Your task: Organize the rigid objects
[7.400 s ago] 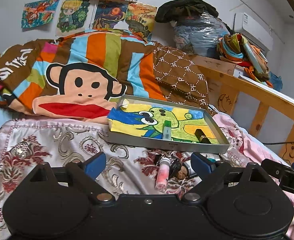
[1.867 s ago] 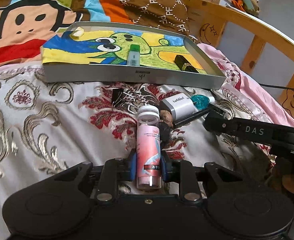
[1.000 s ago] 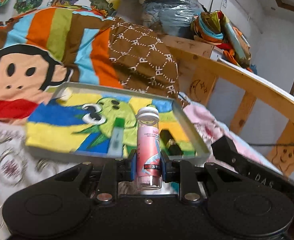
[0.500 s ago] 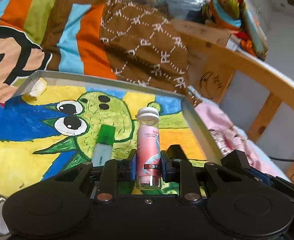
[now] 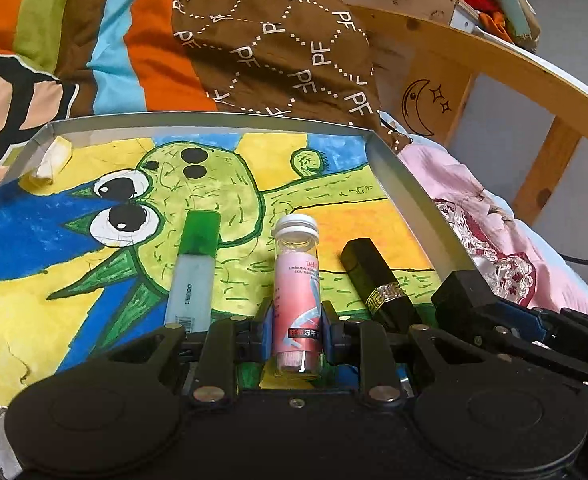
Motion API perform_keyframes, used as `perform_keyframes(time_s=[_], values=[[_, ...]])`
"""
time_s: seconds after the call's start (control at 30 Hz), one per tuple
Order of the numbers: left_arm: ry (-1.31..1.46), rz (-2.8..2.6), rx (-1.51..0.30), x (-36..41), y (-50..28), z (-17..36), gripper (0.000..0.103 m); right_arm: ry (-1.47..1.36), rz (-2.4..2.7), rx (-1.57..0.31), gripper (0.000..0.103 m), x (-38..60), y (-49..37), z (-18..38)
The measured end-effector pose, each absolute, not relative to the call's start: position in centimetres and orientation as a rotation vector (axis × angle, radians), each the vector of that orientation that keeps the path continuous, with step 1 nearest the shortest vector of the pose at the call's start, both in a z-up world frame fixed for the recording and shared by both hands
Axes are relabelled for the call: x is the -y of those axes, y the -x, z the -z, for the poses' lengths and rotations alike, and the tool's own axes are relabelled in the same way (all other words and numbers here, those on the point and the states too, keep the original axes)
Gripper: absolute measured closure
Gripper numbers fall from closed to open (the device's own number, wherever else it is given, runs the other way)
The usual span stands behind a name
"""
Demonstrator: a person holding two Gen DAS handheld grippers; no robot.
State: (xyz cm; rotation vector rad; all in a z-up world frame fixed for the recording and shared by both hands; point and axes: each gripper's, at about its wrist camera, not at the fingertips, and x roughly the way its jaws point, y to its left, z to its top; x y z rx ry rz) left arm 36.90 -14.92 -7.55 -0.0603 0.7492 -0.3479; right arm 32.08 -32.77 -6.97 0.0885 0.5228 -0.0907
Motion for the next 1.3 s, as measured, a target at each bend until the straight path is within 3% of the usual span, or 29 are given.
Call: perform_keyframes(time_s=[0.27, 0.43, 0.5, 0.57, 0.63, 0.73, 0.77, 0.87, 1.2, 1.3], values=[[0.084, 0.353, -0.761, 14.6, -37.0, 7.4, 0.078, -0.086, 0.084, -0.516, 0.082, 32.9, -31.9, 6.9], [0.096, 0.329, -0.732, 13.9, -36.2, 6.6, 0.072, -0.095, 0.074, -0.498, 0.067, 33.3, -31.0, 5.7], [0.099, 0.328, -0.712, 13.4, -35.6, 5.9, 0.068, -0.088, 0.082, -0.483, 0.052, 33.3, -30.5, 5.0], [0.109, 0.327, -0.693, 12.9, -34.8, 5.1, 0.062, -0.111, 0.071, -0.466, 0.047, 33.5, -29.9, 4.1], [0.114, 0.323, -0.669, 12.3, -33.8, 4.2, 0.050, -0.134, 0.068, -0.449, 0.040, 33.7, -29.3, 3.2], [0.110, 0.301, -0.627, 11.1, -32.0, 2.6, 0.043, -0.147, 0.075, -0.423, 0.023, 33.9, -28.0, 1.9], [0.107, 0.296, -0.613, 10.7, -31.3, 2.0, 0.041, -0.156, 0.073, -0.416, 0.013, 34.0, -27.6, 1.6], [0.117, 0.261, -0.568, 9.1, -29.1, 0.4, 0.026, -0.187, 0.059, -0.393, 0.001, 34.0, -25.8, 0.5], [0.130, 0.226, -0.467, 5.6, -21.0, -3.3, 0.001, -0.104, 0.037, -0.318, 0.000, 30.2, -19.2, -3.8], [0.136, 0.221, -0.442, 4.8, -18.5, -3.8, 0.001, -0.099, 0.059, -0.295, 0.000, 29.4, -16.9, -4.2]])
